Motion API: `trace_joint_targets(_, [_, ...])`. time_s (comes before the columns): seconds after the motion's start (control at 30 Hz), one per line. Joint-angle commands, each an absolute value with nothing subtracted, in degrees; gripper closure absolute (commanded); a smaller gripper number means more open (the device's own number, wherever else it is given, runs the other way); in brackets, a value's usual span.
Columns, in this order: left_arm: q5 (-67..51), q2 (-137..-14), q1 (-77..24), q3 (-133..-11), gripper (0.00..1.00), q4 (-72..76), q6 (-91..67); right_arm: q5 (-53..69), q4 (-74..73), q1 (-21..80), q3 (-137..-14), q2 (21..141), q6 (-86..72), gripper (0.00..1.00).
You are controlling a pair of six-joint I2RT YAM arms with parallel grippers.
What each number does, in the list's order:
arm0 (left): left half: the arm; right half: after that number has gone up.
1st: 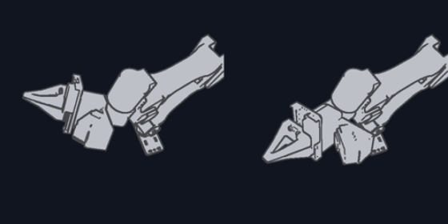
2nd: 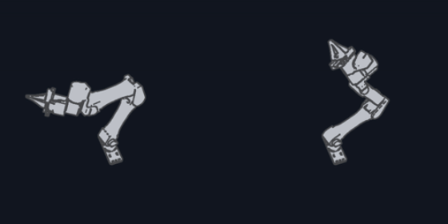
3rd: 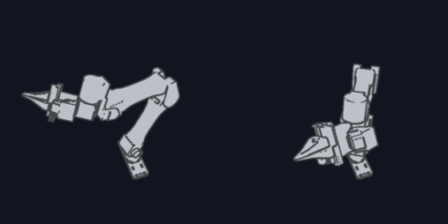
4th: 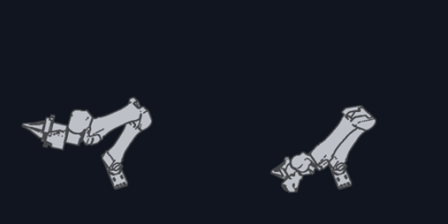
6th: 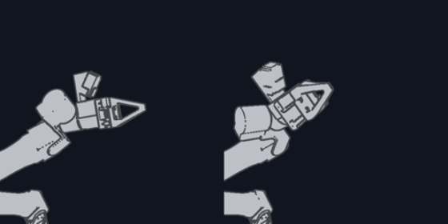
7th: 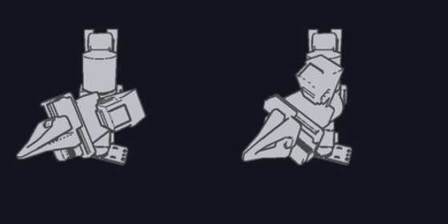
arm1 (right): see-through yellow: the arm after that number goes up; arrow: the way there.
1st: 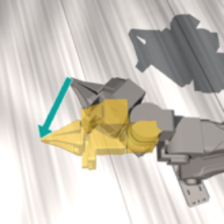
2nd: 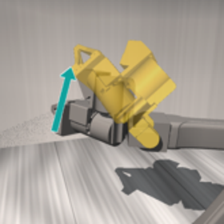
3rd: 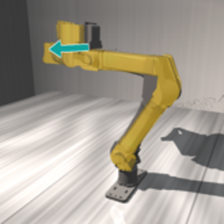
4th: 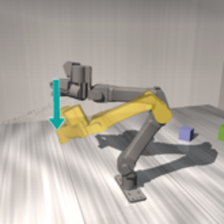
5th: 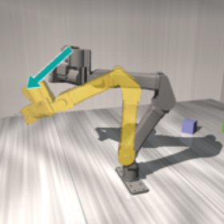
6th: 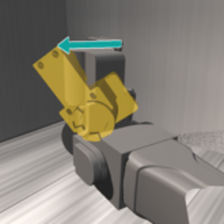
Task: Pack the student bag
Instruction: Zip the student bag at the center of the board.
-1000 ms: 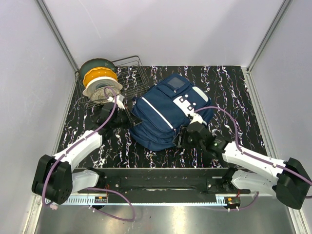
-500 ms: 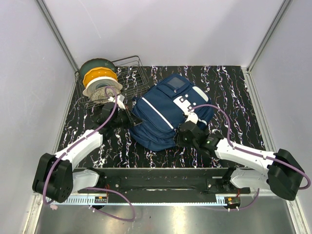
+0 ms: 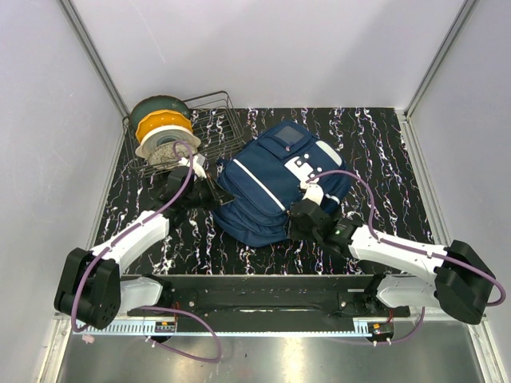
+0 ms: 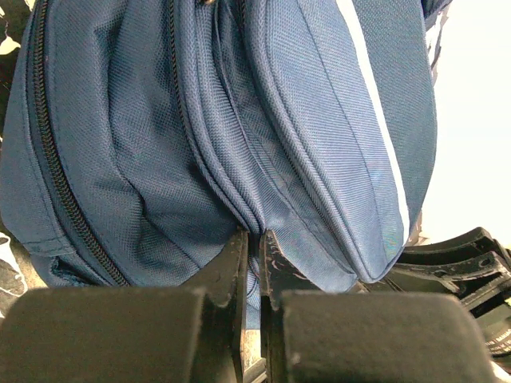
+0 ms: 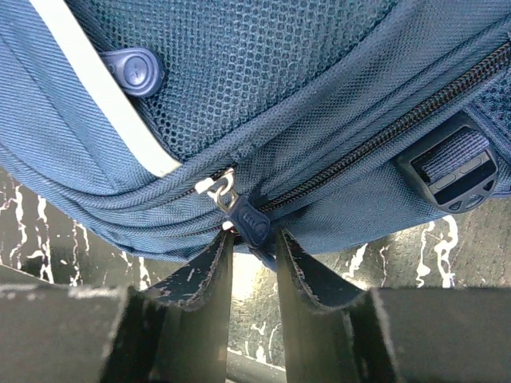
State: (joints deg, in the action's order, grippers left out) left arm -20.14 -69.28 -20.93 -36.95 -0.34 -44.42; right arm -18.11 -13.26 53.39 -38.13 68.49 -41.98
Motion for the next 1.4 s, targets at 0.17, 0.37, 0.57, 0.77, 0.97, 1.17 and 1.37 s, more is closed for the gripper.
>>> trace_joint_targets(0.17, [-23.6,-69.3,-21.2,-40.2,1.00,6.2,-45.1,-20.2,-11.2,54.0,-39.5,71.1,-41.4,0.81])
trace_joint_targets(0.37, [-23.8,-69.5,-21.0,-40.3,1.00,6.5,-44.8,-22.0,-12.6,54.0,-37.8,70.1,-41.7,1.00])
trace_joint_targets(0.57, [-23.3,-68.3,-19.5,-41.0,1.00,4.8,-43.8,-24.7,-17.3,49.1,-33.0,62.7,-44.8,1.00])
trace_joint_targets(0.77, [-23.9,-67.0,-17.1,-41.5,1.00,3.1,-42.7,-23.9,-19.4,43.1,-30.6,57.5,-43.8,1.00])
trace_joint_targets(0.97, [-24.5,-65.7,-15.8,-41.0,1.00,2.0,-42.3,-25.8,-20.9,39.6,-31.6,57.6,-43.4,1.00])
trace_joint_targets(1.17, [-25.1,-64.8,-14.8,-40.3,1.00,1.9,-42.4,-25.9,-21.1,34.5,-33.0,60.6,-43.2,1.00])
trace_joint_targets(1.37, [-25.6,-64.5,-14.5,-40.3,1.00,1.8,-42.2,-21.9,-19.1,29.2,-34.5,63.1,-41.9,1.00])
